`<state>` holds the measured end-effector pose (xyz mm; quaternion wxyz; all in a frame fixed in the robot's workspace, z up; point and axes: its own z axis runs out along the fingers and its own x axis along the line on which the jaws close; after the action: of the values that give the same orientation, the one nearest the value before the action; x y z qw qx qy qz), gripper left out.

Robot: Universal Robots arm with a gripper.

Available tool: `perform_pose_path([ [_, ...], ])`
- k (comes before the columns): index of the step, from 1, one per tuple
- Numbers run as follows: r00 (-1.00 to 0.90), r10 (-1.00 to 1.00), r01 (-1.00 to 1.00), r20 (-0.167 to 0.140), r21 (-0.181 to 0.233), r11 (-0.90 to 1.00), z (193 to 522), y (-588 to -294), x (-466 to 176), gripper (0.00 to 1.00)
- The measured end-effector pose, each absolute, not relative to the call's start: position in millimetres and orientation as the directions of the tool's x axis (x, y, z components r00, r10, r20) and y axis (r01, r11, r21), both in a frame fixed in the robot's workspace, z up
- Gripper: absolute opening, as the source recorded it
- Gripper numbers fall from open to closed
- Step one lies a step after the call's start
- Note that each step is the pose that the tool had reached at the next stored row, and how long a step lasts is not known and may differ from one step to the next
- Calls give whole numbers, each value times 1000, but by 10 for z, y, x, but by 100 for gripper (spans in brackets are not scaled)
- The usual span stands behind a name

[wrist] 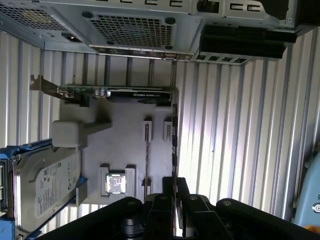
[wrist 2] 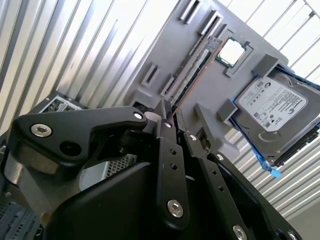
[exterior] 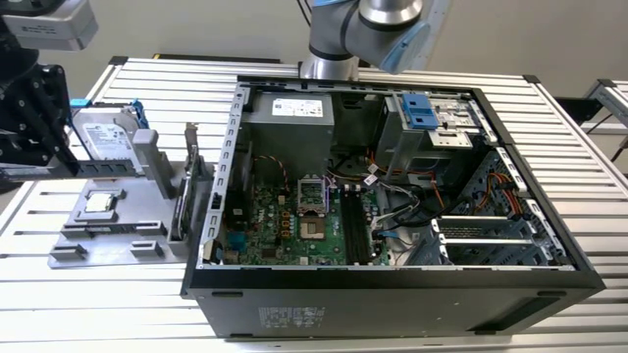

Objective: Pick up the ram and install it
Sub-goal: 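Pick up the ram and move it above insertion slot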

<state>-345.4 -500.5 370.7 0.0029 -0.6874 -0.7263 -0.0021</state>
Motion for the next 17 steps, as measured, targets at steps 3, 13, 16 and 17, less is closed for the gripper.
perform_pose_path([
  [3,-55,998,998,7,-1,55,3707,-5005,-3401,0],
  [13,-55,998,998,7,-3,55,3736,-5005,-3254,0],
  [16,-55,998,998,7,-3,55,3755,-5005,-3224,0],
  [17,-55,998,998,7,-3,55,3760,-5004,-3215,0],
])
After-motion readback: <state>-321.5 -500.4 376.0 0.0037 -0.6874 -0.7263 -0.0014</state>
